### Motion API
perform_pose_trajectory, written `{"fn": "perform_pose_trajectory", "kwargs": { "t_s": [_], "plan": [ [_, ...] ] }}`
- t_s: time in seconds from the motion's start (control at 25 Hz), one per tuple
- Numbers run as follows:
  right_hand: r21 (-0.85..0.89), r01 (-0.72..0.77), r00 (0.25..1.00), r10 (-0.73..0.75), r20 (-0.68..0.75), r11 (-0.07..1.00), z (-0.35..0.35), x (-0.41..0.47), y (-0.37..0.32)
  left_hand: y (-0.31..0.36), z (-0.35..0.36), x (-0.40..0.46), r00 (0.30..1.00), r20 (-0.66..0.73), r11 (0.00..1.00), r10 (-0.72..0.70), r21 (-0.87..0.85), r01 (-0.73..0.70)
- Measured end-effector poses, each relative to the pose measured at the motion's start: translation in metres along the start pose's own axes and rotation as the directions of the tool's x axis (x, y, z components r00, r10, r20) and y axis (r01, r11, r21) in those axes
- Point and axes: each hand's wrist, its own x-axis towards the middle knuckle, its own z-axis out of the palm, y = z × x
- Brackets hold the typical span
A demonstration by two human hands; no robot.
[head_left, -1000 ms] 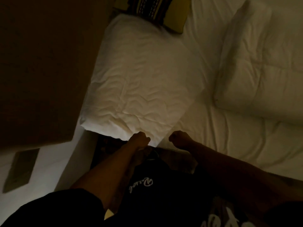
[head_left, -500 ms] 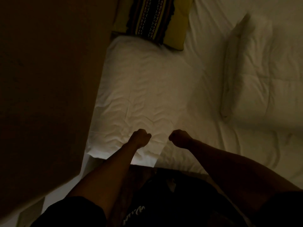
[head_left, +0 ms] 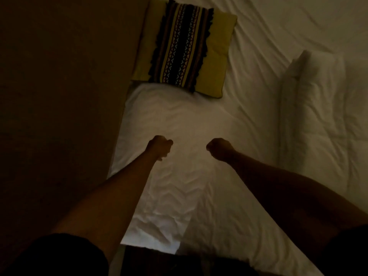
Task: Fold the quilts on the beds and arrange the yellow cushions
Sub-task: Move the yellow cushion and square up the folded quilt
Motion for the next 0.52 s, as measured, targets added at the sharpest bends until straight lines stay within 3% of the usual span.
{"fn": "perform_pose_trajectory", "kwargs": {
  "t_s": [0.12,0.2,0.28,0.4,0.44,0.52],
  "plan": [
    [0.021,0.048,0.991,-0.045,-0.122,0.999,-0.034,0.058,-0.015,0.035,-0.022,0.058,0.999,-0.041,1.000,-0.008,-0.013,0.008],
    [0.129,0.055,0.965,-0.019,-0.263,0.990,-0.057,0.100,-0.029,0.063,-0.037,0.103,0.985,-0.153,0.994,0.080,0.080,-0.068],
    [0.239,0.088,0.889,0.032,-0.456,0.967,-0.081,0.142,-0.038,0.093,-0.055,0.147,0.926,-0.295,0.964,0.234,0.192,-0.183],
    [0.350,0.141,0.772,0.119,-0.625,0.926,-0.115,0.201,-0.054,0.142,-0.093,0.203,0.766,-0.484,0.906,0.422,0.247,-0.343],
    [0.378,0.161,0.745,0.139,-0.652,0.912,-0.126,0.220,-0.060,0.157,-0.107,0.220,0.729,-0.528,0.900,0.436,0.272,-0.341],
    [0.462,0.174,0.719,0.208,-0.663,0.870,-0.146,0.257,-0.068,0.187,-0.128,0.250,0.732,-0.572,0.928,0.369,0.269,-0.257]
  ]
}}
